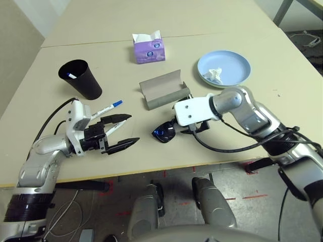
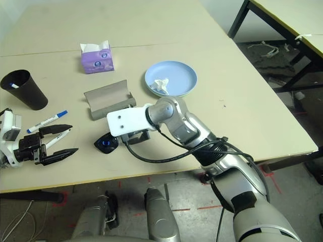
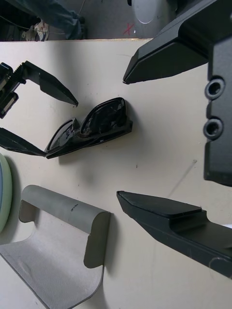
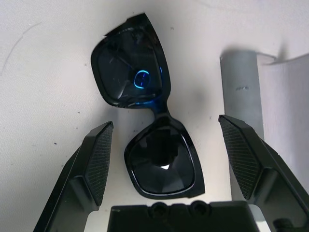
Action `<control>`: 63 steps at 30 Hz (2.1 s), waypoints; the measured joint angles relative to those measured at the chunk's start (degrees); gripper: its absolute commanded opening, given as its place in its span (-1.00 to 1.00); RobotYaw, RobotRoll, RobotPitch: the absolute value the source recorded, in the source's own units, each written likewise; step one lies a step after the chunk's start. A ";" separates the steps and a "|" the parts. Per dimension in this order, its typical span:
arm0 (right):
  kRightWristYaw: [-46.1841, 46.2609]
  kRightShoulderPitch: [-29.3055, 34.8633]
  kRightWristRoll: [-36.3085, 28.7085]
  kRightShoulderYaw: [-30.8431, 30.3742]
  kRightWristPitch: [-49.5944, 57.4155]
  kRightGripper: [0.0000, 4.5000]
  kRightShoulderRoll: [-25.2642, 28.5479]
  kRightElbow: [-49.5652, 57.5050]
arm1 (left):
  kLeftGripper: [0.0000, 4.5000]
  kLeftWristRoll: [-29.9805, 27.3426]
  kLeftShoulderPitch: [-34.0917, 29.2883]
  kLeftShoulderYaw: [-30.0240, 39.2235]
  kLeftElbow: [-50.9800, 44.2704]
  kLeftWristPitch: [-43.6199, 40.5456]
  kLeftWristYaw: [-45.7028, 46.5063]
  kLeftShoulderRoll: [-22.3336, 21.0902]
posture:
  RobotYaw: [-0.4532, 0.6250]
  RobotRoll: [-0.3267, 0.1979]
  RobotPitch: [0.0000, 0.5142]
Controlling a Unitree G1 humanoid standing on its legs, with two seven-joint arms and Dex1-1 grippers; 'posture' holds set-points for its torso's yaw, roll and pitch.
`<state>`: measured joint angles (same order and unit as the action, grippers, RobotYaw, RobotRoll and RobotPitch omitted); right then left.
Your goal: Organize and tidy the items on the table.
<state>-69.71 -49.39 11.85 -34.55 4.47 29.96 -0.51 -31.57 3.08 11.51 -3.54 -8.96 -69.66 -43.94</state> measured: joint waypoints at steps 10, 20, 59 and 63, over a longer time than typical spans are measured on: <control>1.87 0.34 2.56 -0.01 -5.35 0.98 -2.07 -4.74 | 1.00 -0.02 -0.80 0.01 -0.55 -0.10 0.37 -0.18 | -0.27 0.25 -0.18; 2.68 0.26 4.40 0.10 -9.26 0.98 -2.94 -8.75 | 1.00 -0.07 -1.48 0.04 -1.14 -0.33 0.68 -0.50 | -0.27 0.25 -0.16; 4.98 -9.10 4.26 4.13 -9.19 -0.91 -7.41 -16.89 | 1.00 -0.14 -1.38 1.45 -0.84 -2.20 6.04 0.87 | -0.26 0.25 -0.23; 9.76 -12.63 5.43 4.32 -13.12 -0.91 -9.28 -24.22 | 1.00 2.58 0.50 2.01 1.10 -1.43 12.29 2.61 | -0.26 0.25 -0.23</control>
<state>-59.96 -62.02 17.28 -30.23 -8.65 20.67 -24.73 -28.99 3.58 13.52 -2.44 -10.39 -57.37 -41.34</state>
